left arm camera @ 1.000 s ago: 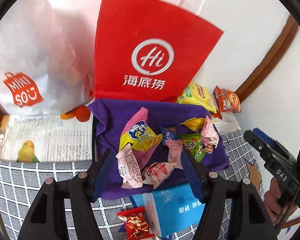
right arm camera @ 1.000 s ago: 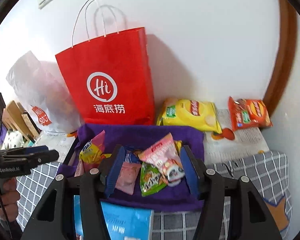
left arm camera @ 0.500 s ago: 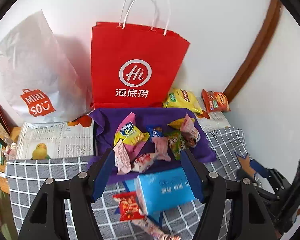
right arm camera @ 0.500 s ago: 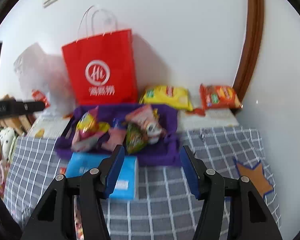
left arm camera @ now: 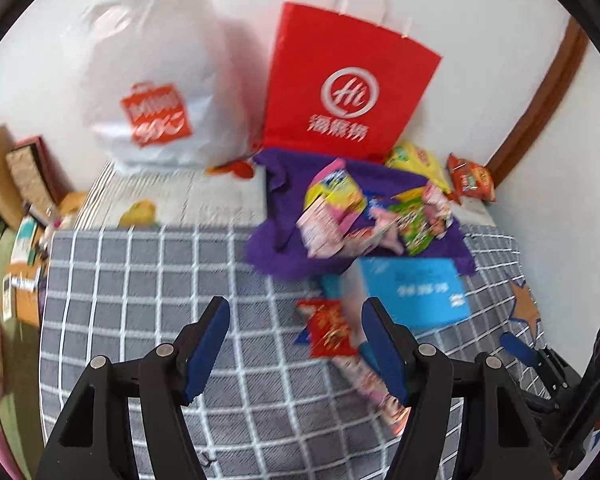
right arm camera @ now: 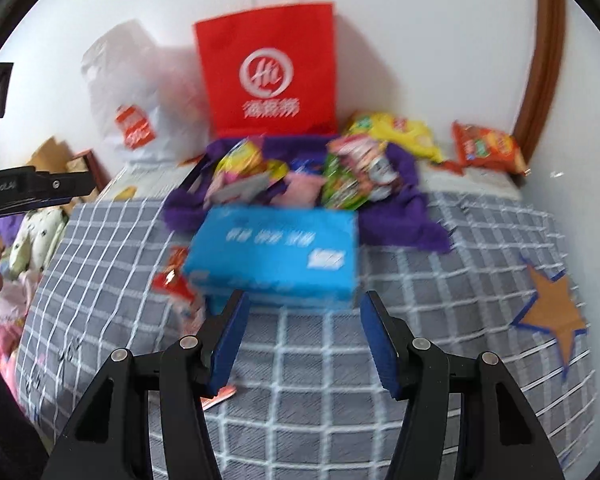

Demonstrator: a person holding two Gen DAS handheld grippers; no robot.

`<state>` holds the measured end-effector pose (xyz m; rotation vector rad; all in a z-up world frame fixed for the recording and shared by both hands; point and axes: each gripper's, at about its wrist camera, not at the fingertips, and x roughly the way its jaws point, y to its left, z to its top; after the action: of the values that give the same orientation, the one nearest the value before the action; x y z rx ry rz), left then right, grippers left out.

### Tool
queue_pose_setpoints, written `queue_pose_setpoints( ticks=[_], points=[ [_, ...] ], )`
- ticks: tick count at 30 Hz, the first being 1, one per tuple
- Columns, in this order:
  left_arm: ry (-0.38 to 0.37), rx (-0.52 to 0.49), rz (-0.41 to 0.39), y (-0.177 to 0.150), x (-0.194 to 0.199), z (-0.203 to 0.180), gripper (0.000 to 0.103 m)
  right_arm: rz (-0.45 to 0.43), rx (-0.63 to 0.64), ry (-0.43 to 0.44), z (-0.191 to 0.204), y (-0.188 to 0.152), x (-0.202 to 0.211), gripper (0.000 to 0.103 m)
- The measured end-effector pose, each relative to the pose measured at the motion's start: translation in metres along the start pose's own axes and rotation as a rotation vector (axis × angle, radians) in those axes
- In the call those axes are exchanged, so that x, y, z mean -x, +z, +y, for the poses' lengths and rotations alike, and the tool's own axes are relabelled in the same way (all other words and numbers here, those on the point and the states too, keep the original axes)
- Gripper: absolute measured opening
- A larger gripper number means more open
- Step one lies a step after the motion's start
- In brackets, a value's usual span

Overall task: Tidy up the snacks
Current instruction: 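Grasp the long pink ice-cream-print packet with the right tool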

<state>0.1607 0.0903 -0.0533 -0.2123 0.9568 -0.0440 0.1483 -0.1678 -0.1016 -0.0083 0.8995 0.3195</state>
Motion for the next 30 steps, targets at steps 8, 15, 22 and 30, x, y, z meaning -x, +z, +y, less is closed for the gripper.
queue_pose_setpoints(
  ticks=[8, 15, 22, 30],
  points=[
    [0.045, 0.039, 0.038, -0.039, -0.003, 0.030, 0.066, 0.079, 0.071, 0.075, 0.037, -0.035, -0.038, 0.051],
    [0.052, 0.068, 0.060, -0.058, -0.006, 0.044, 0.066, 0.106, 0.123, 0.129, 0.062, -0.046, -0.061, 0.048],
    [0.045, 0.077, 0.079, -0.064, -0.018, 0.040, 0.066, 0.141, 0.147, 0.139, 0.073, -0.052, -0.084, 0.039],
    [0.021, 0.078, 0.089, -0.062, -0.044, 0.016, 0.066, 0.095, 0.216, 0.173, 0.068, -0.071, -0.053, 0.022]
  ],
)
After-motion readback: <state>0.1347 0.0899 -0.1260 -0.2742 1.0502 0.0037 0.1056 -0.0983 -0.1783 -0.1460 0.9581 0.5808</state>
